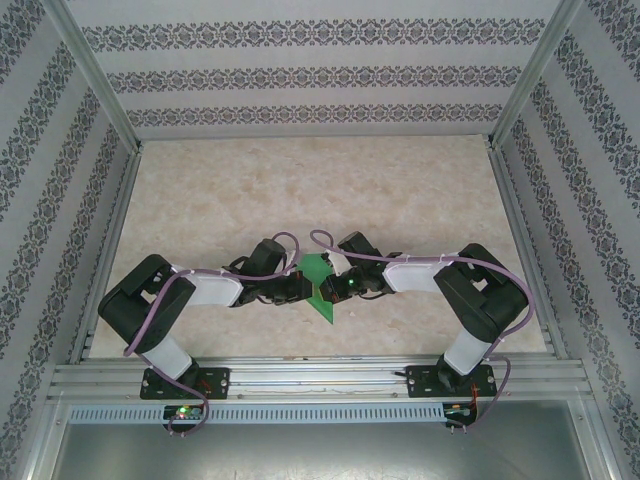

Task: Fold a paper plane with a square sheet of paper (fold left side to right side)
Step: Third fold the triangle at the center of the table.

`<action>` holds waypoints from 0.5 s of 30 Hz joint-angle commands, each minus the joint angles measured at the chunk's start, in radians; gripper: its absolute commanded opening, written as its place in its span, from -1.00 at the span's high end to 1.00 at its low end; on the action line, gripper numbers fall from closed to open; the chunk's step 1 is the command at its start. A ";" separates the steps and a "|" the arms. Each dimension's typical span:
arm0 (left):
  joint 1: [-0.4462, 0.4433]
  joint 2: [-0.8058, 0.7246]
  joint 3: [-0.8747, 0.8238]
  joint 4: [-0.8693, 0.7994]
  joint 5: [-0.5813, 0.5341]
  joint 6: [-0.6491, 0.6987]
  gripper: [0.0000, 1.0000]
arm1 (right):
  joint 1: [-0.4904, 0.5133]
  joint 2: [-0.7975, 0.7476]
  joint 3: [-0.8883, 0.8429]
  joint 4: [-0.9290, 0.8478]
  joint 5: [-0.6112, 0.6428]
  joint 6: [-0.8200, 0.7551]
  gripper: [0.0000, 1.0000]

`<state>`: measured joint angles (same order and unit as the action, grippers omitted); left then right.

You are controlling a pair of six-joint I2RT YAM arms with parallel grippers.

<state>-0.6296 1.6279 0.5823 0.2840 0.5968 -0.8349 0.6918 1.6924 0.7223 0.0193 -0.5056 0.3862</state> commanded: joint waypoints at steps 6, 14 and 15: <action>-0.015 0.019 0.012 -0.052 -0.032 0.041 0.79 | 0.014 0.053 -0.020 -0.123 0.078 -0.031 1.00; -0.015 0.029 -0.001 -0.050 -0.039 0.038 0.79 | 0.015 0.057 -0.015 -0.126 0.080 -0.034 1.00; -0.014 0.031 -0.001 -0.052 -0.039 0.037 0.79 | 0.014 0.058 -0.015 -0.128 0.081 -0.034 1.00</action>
<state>-0.6338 1.6421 0.5823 0.2691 0.5735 -0.8192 0.6918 1.6955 0.7273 0.0113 -0.5053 0.3855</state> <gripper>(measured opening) 0.106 0.057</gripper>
